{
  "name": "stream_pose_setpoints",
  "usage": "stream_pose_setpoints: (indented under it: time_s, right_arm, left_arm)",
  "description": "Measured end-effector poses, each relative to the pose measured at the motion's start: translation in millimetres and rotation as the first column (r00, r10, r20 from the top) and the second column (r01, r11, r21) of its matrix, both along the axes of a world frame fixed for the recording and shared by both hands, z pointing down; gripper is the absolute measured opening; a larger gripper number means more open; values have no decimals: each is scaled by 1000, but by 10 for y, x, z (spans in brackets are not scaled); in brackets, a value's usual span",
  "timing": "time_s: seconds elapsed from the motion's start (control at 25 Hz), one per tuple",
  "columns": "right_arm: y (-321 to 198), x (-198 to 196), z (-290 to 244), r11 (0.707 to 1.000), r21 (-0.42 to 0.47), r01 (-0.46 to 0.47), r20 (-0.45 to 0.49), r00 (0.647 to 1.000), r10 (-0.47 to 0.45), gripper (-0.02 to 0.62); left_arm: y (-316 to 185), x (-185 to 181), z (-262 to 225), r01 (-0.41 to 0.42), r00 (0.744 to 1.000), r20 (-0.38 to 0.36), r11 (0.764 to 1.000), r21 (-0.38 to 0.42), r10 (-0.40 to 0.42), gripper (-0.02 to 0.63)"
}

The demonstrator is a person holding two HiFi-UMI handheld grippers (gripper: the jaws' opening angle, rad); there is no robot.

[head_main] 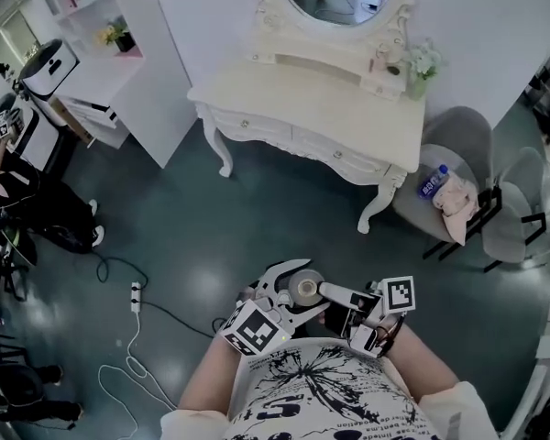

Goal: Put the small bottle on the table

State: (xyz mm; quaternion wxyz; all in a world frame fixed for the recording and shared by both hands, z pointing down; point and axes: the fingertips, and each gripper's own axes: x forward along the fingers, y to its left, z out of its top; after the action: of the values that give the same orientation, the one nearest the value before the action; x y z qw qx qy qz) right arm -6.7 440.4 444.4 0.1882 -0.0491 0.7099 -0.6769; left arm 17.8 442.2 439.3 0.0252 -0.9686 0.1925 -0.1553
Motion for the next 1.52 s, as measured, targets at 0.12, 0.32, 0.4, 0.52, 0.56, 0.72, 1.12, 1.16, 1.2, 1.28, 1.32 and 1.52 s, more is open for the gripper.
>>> stream_pose_setpoints:
  time_s: [0.12,0.32,0.4,0.52,0.56,0.72,1.12,1.16,1.2,1.28,1.32,1.52]
  right_arm:
    - [-354,-233,-53,1000,12,-22,10,1000,22,365]
    - [-917,-565,-148,998,18,-57,17,998,57,365]
    - [-1118,-649,-191,998,21,-66,20,998,65,365]
    - [-1382,-740,-220,997,17,-81,26,996,81,365]
    - [-1459,-773,-221,997,13,-82,27,996,82,365]
    - [-1747,-819,-169,998,-3,-62,23,998,62,365]
    - [-2979,-517,-76,1000,9,1,18,1000,-1,365]
    - [-3126,-462,-93,1000,11,5,20,1000,-5,365]
    - [-3274,-406,-107,1000,14,10,19,1000,-10,365]
    - [-3551,-299,-127,1000,23,21,15,1000,-22,365]
    - [-3680,-248,-132,999,27,26,13,1000,-27,365]
    - [-4204,-24,-116,999,22,26,10,1000,-27,365]
  left_arm:
    - [-345,-232,-58,-26,1000,6,1000,12,26,350]
    - [-899,-565,-145,-56,998,15,998,20,56,350]
    - [-1098,-648,-188,-66,998,15,998,22,65,350]
    - [-1358,-743,-220,-73,997,15,997,23,73,350]
    - [-1435,-777,-223,-70,997,12,997,21,70,350]
    - [-1731,-821,-178,-53,999,6,999,6,53,350]
    - [-2976,-512,-83,0,1000,9,1000,6,0,350]
    - [-3122,-459,-92,5,1000,9,1000,7,-5,350]
    - [-3267,-405,-99,12,1000,8,1000,9,-13,350]
    - [-3547,-300,-118,27,1000,6,1000,16,-27,350]
    - [-3679,-247,-126,31,999,5,999,20,-31,350]
    - [-4204,-24,-104,35,999,10,999,14,-35,350]
